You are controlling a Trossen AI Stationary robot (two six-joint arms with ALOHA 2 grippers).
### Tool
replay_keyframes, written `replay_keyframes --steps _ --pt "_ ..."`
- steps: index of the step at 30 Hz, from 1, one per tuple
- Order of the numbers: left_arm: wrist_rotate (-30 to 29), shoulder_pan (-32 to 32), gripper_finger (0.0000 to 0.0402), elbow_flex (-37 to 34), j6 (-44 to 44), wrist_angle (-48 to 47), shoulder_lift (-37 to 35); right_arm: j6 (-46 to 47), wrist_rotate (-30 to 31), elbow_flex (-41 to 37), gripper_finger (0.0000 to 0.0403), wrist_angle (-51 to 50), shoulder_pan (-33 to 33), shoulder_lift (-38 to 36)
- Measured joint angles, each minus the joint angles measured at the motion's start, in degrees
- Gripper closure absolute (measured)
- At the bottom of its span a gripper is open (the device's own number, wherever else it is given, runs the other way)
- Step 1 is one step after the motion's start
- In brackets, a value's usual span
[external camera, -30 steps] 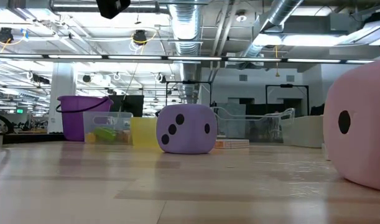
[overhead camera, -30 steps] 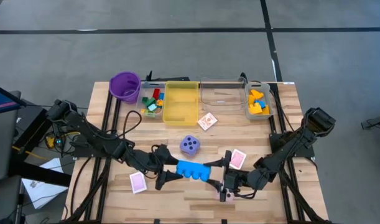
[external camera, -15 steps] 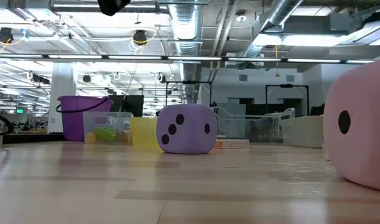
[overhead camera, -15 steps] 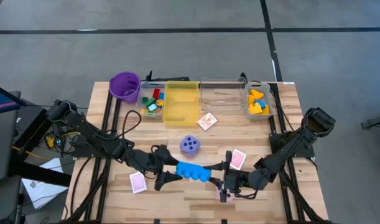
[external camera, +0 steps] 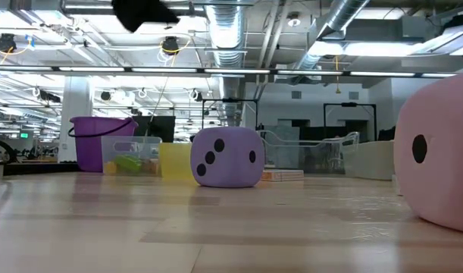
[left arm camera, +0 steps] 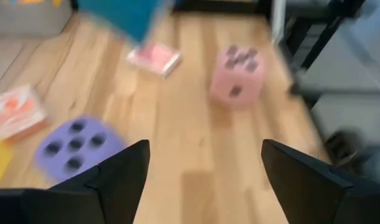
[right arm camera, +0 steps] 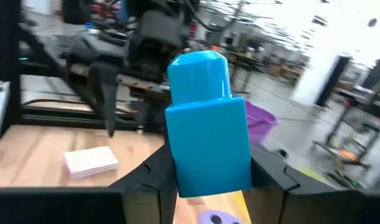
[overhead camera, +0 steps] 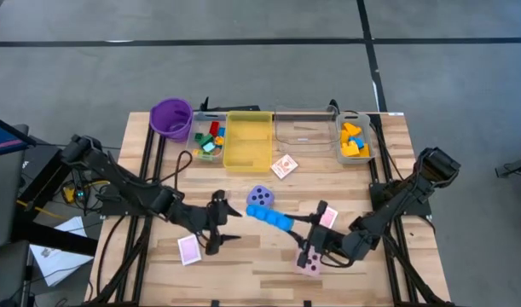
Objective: Pick & Place Toys
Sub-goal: Put the large blue game piece into the gray bin
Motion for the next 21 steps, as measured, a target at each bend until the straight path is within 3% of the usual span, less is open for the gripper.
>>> replay_keyframes --steps 3,8,14,21 --pt "-0.14 0.04 0.0101 0.00 0.02 -6.76 -0.98 1.84 7.34 0.02 0.0264 -0.06 0.17 0.00" --pt "-2.98 0.00 0.0101 -0.06 0.06 -11.30 -1.02 2.61 25.46 -0.01 0.0270 -0.21 1.15 -0.02" --pt "-11.57 0.17 0.0101 -0.06 0.34 -11.30 -0.32 2.73 26.08 -0.44 0.0269 0.42 -1.76 -2.59" --pt "-15.61 1.11 0.0101 -1.15 0.31 -9.53 -0.32 -5.64 26.08 -0.57 0.0269 -0.34 -9.03 -10.37"
